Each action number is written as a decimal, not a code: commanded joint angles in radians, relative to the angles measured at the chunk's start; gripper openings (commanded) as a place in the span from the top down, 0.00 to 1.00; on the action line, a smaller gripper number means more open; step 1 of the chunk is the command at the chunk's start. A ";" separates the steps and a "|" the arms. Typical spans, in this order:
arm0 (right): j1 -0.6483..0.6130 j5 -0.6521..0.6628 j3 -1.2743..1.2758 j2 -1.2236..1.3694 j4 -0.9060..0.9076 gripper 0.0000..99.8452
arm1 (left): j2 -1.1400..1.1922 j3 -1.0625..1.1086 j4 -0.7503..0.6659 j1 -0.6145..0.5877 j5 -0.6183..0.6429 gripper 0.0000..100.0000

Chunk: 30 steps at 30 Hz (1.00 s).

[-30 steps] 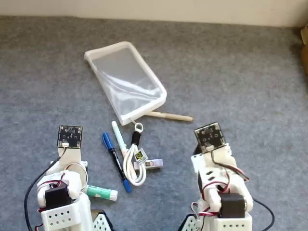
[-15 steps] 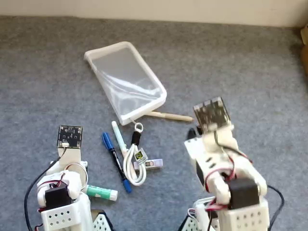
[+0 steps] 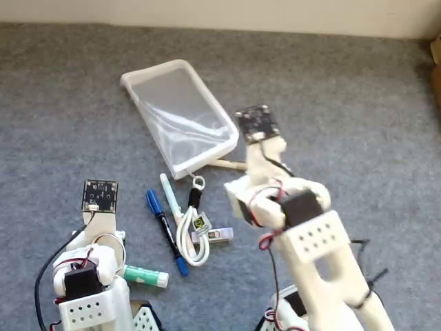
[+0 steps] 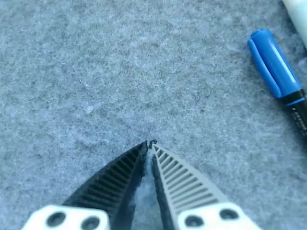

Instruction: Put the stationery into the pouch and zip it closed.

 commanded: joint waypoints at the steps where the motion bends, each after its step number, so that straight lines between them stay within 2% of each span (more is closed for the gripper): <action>1: -0.067 -0.035 -0.058 0.076 -0.104 0.84 | -0.010 0.018 0.005 0.002 0.012 0.96; 10: -0.183 -0.060 -0.059 0.262 -0.280 0.86 | -0.010 0.018 0.005 0.002 0.012 0.96; 19: -0.197 -0.068 -0.061 0.390 -0.401 0.86 | -0.010 0.018 0.005 0.002 0.012 0.96; 24: -0.217 -0.150 -0.111 0.470 -0.415 0.86 | -0.010 0.018 0.005 0.002 0.012 0.96; 30: -0.248 -0.152 -0.177 0.605 -0.415 0.86 | -0.010 0.018 0.005 0.002 0.012 0.96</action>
